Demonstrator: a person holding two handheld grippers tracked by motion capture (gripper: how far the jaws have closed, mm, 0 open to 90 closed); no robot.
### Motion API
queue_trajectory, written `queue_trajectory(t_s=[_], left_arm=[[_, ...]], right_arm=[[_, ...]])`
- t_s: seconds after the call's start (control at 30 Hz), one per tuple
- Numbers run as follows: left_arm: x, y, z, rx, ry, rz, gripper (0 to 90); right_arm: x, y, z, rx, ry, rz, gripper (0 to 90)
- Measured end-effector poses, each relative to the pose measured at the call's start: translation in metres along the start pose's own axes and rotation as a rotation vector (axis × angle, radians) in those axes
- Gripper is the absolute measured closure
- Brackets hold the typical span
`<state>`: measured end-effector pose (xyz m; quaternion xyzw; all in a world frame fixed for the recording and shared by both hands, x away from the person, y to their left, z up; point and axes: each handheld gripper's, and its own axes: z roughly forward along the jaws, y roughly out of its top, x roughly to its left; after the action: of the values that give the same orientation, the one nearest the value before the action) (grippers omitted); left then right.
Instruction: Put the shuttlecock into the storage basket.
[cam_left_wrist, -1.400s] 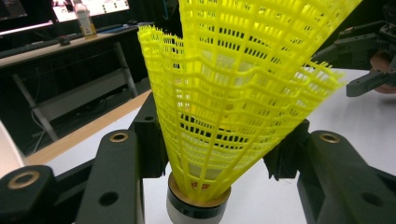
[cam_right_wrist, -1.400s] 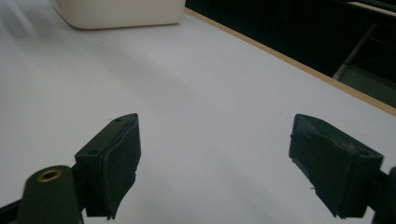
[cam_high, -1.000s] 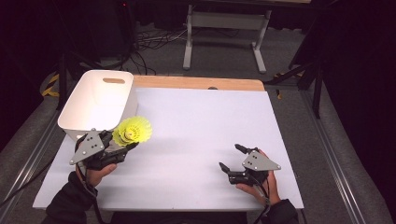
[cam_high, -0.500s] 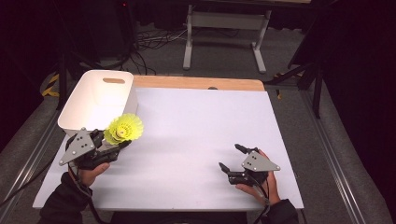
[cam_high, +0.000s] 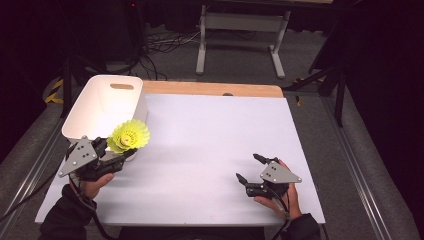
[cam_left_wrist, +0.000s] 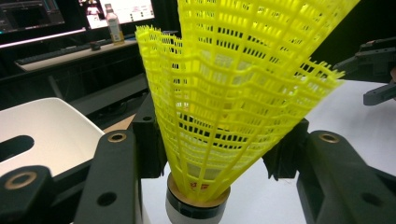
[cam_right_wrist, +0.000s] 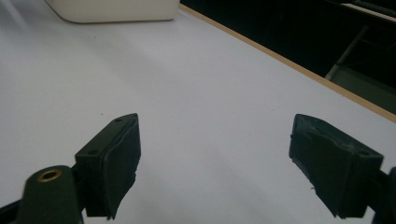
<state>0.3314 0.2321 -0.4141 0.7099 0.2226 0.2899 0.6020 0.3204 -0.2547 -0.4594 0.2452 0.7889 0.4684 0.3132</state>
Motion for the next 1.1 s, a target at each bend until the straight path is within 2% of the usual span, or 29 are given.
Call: queue_trajectory(t_s=[0.33,0.73,0.83,0.9,1.1], left_arm=[[0.004,0.002,-0.005,-0.008,0.018,0.000,49.7],[0.010,0.006,-0.014,-0.026,0.040,-0.021,49.9],[0.012,0.008,-0.017,-0.028,0.054,-0.009,49.8],[0.015,0.009,-0.021,-0.029,0.062,-0.016,49.9],[0.022,0.009,-0.028,0.012,0.066,-0.033,49.9]], right_arm=[[0.000,0.000,0.000,0.000,0.001,-0.001,17.7],[0.000,0.000,0.000,0.001,0.004,0.001,17.6],[0.000,0.000,0.000,-0.003,0.008,0.004,17.4],[0.001,0.000,0.001,-0.002,0.013,0.010,17.4],[0.001,-0.001,0.004,0.012,0.019,0.012,17.4]])
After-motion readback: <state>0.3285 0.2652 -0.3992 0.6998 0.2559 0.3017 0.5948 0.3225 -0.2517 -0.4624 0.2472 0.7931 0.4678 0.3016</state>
